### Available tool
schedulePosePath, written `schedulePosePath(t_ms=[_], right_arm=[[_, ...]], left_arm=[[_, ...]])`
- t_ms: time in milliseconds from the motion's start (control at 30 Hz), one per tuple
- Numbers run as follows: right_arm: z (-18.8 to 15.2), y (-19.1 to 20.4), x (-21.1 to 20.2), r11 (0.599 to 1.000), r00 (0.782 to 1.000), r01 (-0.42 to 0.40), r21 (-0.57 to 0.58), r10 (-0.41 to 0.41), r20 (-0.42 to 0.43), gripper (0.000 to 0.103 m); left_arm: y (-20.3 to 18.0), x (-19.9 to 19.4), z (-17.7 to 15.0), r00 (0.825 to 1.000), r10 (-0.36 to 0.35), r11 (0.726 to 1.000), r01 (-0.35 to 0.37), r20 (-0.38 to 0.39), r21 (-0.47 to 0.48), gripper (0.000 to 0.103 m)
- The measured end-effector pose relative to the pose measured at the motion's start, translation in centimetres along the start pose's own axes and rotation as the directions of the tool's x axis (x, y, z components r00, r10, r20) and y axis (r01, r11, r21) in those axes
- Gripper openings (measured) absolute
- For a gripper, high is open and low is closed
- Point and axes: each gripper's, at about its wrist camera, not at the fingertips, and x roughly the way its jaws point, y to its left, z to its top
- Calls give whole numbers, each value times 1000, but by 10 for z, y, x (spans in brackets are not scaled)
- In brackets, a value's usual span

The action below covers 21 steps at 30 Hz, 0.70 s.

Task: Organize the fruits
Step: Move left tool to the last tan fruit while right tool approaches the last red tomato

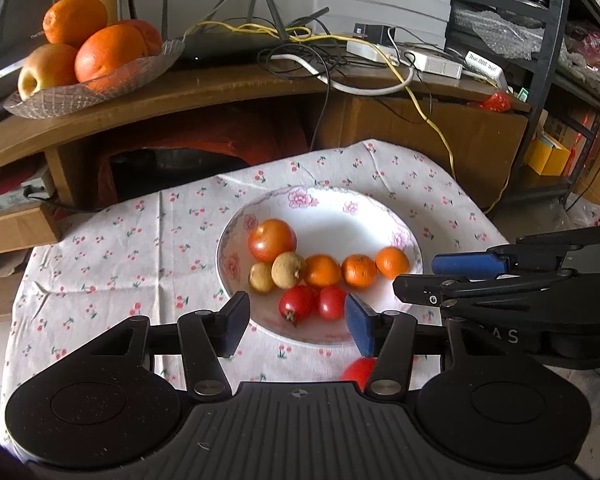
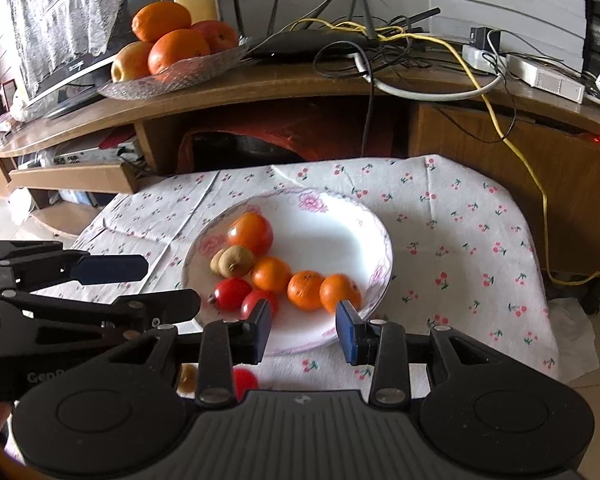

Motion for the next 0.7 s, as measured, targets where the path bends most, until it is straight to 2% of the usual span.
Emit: schedulePosePath(t_ms=[333, 600, 700], right_arm=[[-29, 14, 1, 999, 996, -34, -38, 31, -80, 39], [-32, 25, 18, 997, 990, -68, -38, 63, -124, 39], [-33, 32, 24, 994, 987, -91, -53, 83, -136, 44]], left_arm=[[1, -7, -25, 999, -13, 999, 16, -50, 50, 61], [8, -11, -47, 994, -36, 993, 48, -106, 109, 62], [10, -11, -51, 991, -54, 991, 67, -119, 114, 62]])
